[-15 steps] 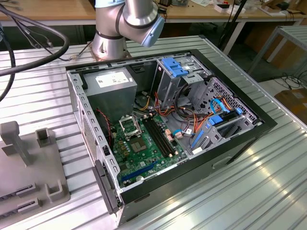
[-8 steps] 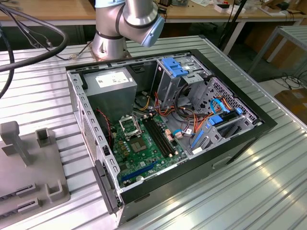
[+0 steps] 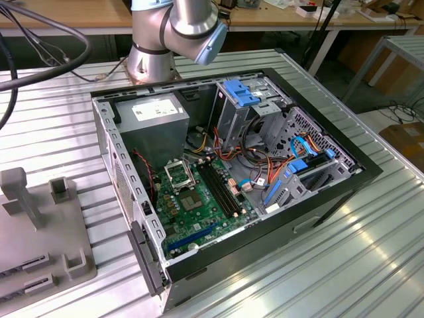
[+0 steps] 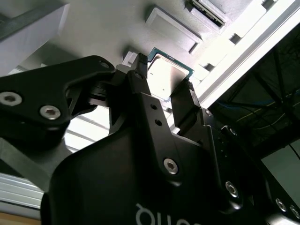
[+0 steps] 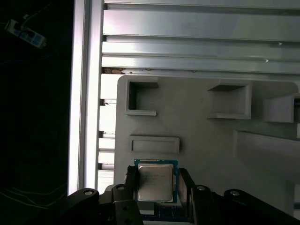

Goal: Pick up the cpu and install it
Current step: 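Pick up the cpu and move it towards the insertion slot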

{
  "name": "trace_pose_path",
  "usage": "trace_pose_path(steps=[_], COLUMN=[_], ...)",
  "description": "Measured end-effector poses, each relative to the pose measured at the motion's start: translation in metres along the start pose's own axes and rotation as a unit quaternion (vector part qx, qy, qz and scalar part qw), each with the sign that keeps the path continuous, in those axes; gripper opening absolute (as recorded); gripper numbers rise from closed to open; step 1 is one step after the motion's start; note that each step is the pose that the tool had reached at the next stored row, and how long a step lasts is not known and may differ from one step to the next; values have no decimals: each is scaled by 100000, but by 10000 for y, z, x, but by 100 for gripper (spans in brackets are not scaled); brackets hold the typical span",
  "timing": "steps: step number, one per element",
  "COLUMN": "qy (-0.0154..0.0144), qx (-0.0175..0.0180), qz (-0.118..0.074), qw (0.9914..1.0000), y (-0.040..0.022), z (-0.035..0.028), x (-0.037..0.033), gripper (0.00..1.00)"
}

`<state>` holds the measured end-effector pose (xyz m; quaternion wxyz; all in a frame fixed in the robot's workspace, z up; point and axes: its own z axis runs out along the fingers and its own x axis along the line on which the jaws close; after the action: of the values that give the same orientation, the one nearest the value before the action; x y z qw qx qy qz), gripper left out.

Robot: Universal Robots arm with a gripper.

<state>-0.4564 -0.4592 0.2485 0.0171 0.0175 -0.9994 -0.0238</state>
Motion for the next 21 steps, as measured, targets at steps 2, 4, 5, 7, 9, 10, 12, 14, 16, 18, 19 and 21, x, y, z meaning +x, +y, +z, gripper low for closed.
trace_pose_path(steps=[2,4,5,7,9,10,12,14,16,18,19,21], qy=[4,6,3,18,22,24,35,41,52,67,77,90], qx=[-1,-3,-7,1,-1,-2,0,0,-4,-2,0,-6], qz=[-2,-3,-3,0,-1,-2,-2,-2,-1,0,0,2], qw=[100000,100000,100000,100000,100000,100000,100000,100000,100000,100000,100000,100000], y=[0,1,1,2,2,2,3,3,4,5,5,6], z=[-11,-21,-24,-35,-46,-51,-64,-76,-89,-101,-108,-122], x=[0,0,1,1,1,1,2,2,3,3,3,4], gripper=[45,45,45,45,45,45,45,45,45,45,45,45])
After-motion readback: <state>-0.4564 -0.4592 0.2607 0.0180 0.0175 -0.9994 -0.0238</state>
